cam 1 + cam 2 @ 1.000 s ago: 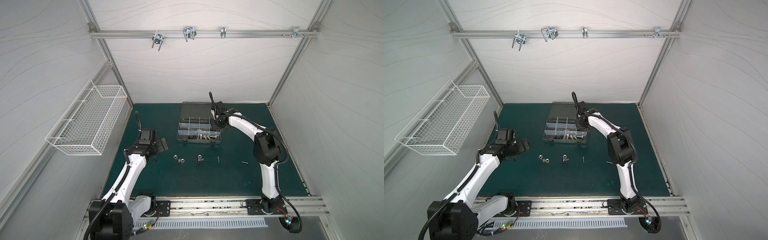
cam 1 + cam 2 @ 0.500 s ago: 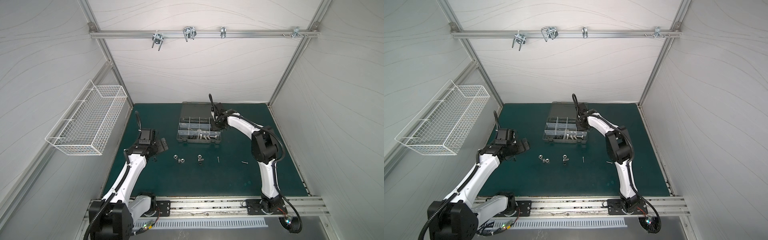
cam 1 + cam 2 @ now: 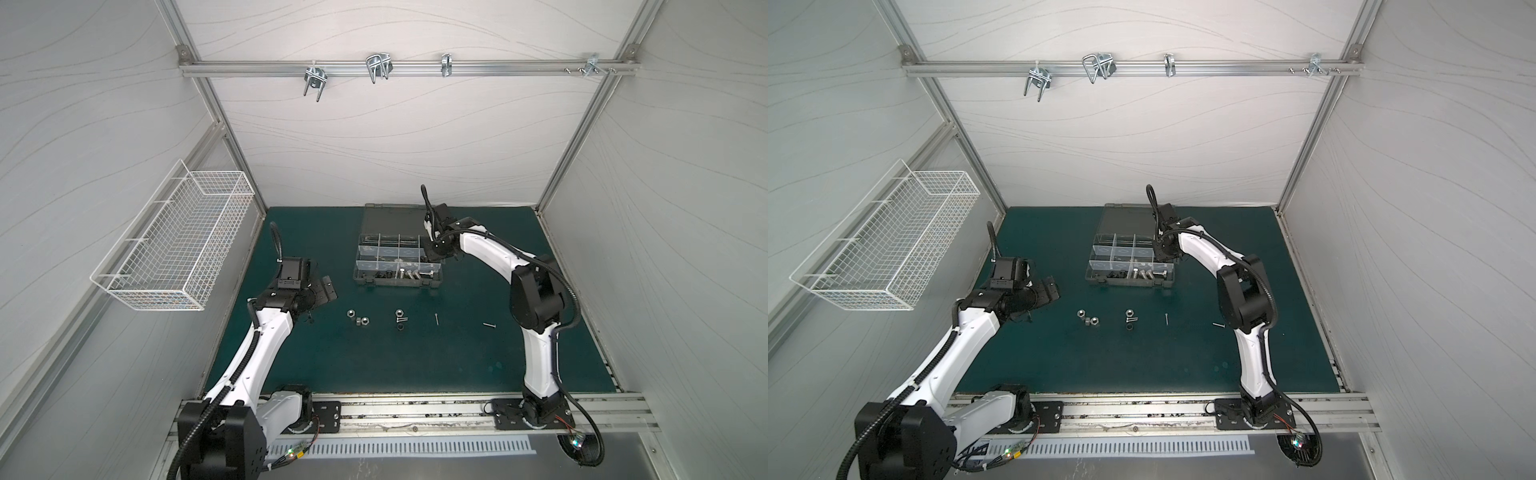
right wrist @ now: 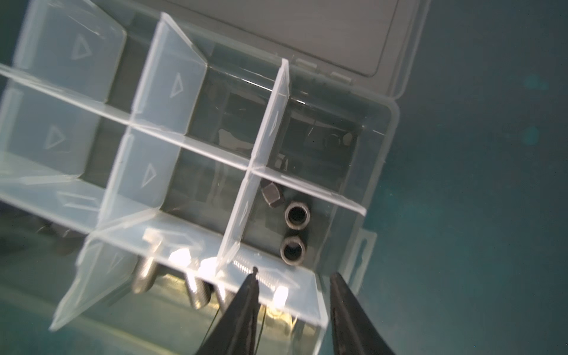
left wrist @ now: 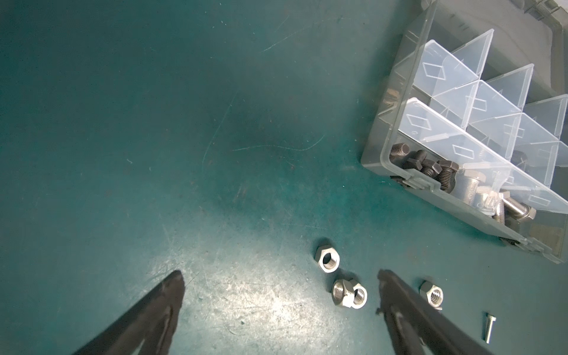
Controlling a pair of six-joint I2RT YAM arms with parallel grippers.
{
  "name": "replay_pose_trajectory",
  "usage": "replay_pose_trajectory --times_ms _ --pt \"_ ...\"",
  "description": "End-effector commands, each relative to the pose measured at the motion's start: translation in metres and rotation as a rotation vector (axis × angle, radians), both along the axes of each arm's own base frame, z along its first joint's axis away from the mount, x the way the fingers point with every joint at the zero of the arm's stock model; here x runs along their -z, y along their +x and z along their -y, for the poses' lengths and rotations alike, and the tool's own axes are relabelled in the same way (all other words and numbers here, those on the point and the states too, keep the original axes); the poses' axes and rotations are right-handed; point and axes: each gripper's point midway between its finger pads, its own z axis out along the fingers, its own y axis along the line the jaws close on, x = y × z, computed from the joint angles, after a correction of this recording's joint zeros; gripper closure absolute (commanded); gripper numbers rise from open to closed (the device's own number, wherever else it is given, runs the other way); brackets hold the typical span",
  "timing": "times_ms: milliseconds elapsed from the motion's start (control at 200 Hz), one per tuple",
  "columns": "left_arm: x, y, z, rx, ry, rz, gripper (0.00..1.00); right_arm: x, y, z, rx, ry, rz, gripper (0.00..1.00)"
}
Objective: Sort the screws and nuts into containers
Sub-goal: 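Open the right gripper to drop the nut into the compartment, then move the right gripper back down onto the last black hex nut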
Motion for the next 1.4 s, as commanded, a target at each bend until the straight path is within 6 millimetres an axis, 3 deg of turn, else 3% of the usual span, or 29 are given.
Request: replay_pose_trajectory --times_ms 0,300,665,1036,1396 --pt "-0.021 0.011 -0.002 -0.014 -0.001 0.060 0.01 -0.033 -0.022 -0.004 -0.021 0.029 0.039 0.59" --pt "-0.023 0.011 -0.003 -0.019 -0.001 0.068 0.01 -0.039 -0.093 -0.033 -0.104 0.026 0.042 0.59" --pt "-0.026 0.009 -0.006 -0.032 0.007 0.078 0.01 -0.007 -0.182 -0.084 -0.258 0.012 -0.051 0.59" --pt "-0.025 0.008 -0.010 -0.048 0.020 0.072 0.01 0.052 -0.220 -0.095 -0.328 -0.085 -0.175 0.61" --pt "-0.022 0.008 -0.009 -0.043 0.014 0.061 0.01 0.077 -0.233 -0.096 -0.349 -0.096 -0.260 0.61"
